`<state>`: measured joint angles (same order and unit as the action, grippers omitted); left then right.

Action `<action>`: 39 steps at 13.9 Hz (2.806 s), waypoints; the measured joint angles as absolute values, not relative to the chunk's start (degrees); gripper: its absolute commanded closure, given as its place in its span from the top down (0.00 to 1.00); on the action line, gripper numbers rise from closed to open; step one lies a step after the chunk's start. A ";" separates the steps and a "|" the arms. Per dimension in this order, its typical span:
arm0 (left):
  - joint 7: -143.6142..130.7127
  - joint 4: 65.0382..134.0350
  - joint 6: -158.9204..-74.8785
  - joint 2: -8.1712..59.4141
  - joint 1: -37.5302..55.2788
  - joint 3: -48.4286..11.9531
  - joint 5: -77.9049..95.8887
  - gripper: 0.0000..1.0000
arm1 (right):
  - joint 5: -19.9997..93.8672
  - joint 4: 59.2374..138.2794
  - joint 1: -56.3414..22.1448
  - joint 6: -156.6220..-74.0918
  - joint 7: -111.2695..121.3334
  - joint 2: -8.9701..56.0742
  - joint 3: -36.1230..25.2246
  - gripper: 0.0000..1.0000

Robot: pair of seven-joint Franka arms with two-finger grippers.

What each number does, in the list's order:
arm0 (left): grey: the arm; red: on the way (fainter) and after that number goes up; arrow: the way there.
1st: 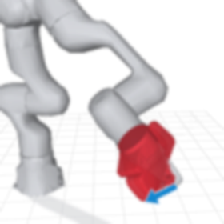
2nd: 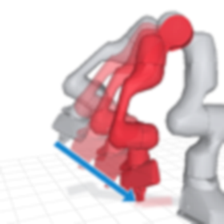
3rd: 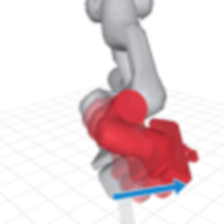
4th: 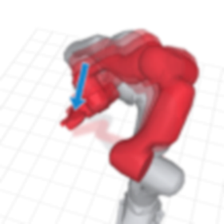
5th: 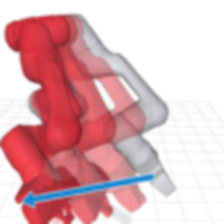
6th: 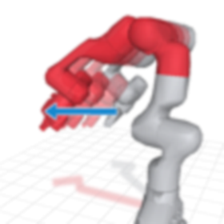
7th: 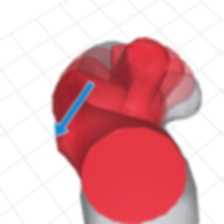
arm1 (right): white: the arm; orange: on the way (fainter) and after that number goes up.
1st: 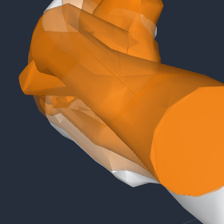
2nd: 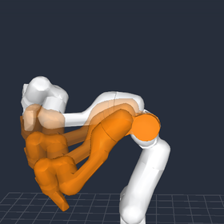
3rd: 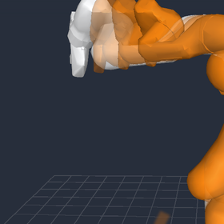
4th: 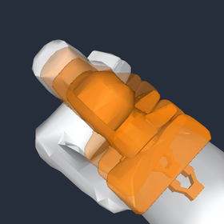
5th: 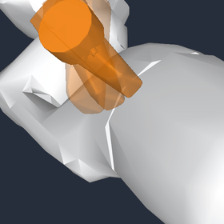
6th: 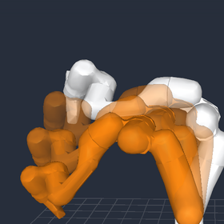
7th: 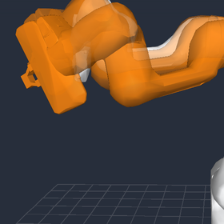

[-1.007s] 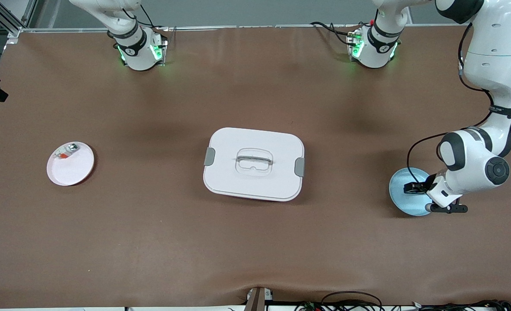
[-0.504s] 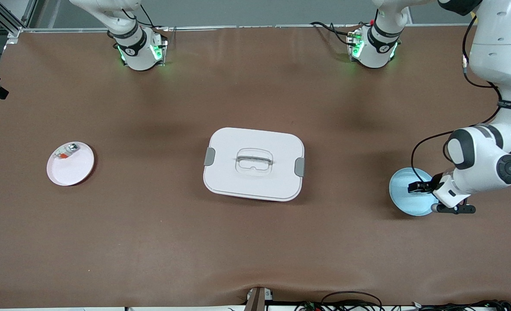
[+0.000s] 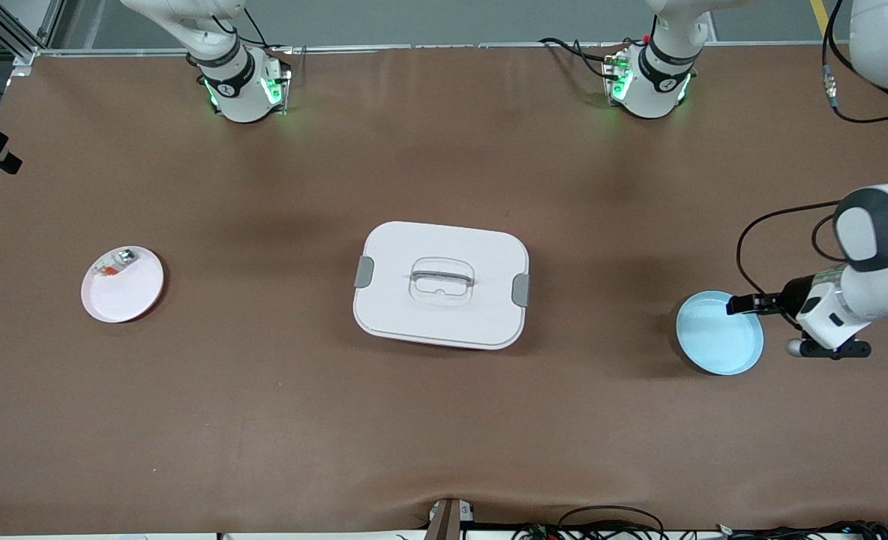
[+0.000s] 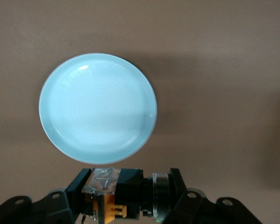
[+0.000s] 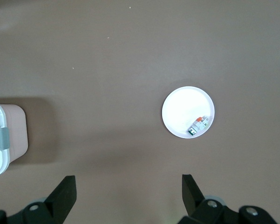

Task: Transfer orange switch to right arm and place
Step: 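Lift the switch with the left gripper and carry it toward the box, then hold the switch up while the right gripper reaches toward it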

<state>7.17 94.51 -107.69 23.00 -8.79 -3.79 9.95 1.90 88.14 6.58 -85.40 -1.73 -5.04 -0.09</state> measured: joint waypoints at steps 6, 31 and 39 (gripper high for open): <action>-8.20 90.70 -94.39 15.49 -8.54 -12.55 13.62 0.28 | 1.85 88.16 2.76 -87.12 -1.75 -2.59 0.35 1.00; -79.92 86.09 -127.19 17.01 7.21 -38.16 24.44 0.29 | 1.16 86.69 3.58 -87.35 -3.45 2.83 -0.54 1.00; -103.75 86.14 -141.47 22.58 14.29 -38.09 24.14 0.28 | 19.85 88.58 3.38 -86.12 -1.51 2.35 0.18 1.00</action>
